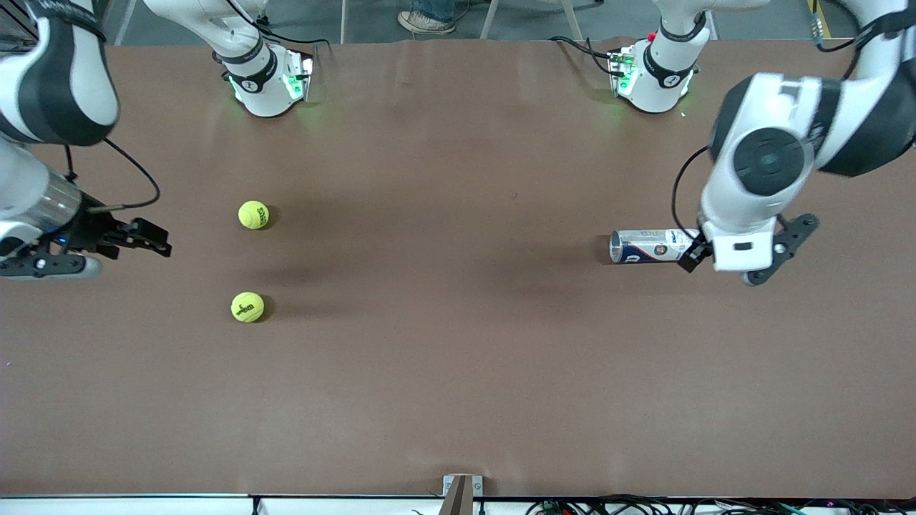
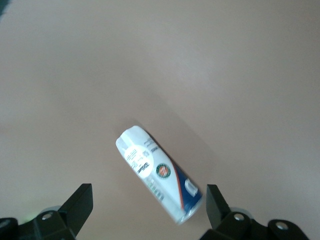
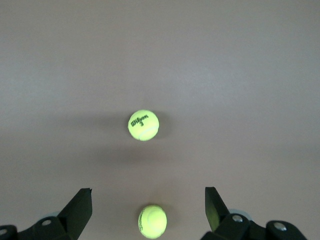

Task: Insert tennis ball vertically with right arm
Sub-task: 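Reach the left gripper to the white can while the right gripper reaches a ball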

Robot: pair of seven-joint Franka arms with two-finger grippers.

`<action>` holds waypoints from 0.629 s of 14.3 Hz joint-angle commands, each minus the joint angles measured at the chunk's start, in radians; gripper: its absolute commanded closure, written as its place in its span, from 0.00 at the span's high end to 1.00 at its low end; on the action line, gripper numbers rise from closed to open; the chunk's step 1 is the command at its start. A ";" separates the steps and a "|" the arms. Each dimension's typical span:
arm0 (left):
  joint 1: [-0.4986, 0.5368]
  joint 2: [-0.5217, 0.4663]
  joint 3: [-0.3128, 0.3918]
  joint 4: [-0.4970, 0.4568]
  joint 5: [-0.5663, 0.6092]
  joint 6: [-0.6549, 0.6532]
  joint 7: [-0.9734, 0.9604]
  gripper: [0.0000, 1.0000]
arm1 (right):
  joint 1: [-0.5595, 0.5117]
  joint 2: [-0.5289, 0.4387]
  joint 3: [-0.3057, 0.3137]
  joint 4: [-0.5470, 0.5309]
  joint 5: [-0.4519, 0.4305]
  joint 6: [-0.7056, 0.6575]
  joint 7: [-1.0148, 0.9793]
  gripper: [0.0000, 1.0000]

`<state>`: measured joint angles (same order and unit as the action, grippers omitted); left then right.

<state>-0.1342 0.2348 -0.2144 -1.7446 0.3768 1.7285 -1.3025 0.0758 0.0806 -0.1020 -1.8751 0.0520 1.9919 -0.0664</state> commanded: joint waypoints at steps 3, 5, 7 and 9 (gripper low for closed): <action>-0.035 0.052 0.000 -0.149 0.178 0.123 -0.412 1.00 | 0.024 0.060 -0.001 -0.116 0.002 0.178 0.010 1.00; -0.044 0.087 0.000 -0.176 0.230 0.141 -0.590 1.00 | 0.045 0.118 -0.001 -0.119 0.002 0.243 0.010 1.00; -0.062 0.130 0.000 -0.208 0.286 0.141 -0.719 1.00 | 0.059 0.181 -0.001 -0.118 0.002 0.303 0.010 1.00; -0.067 0.146 0.000 -0.246 0.323 0.143 -0.838 1.00 | 0.068 0.244 -0.001 -0.116 0.002 0.367 0.010 1.00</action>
<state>-0.1912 0.3730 -0.2165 -1.9544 0.6541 1.8595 -2.0369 0.1352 0.2754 -0.1008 -1.9922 0.0521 2.3091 -0.0662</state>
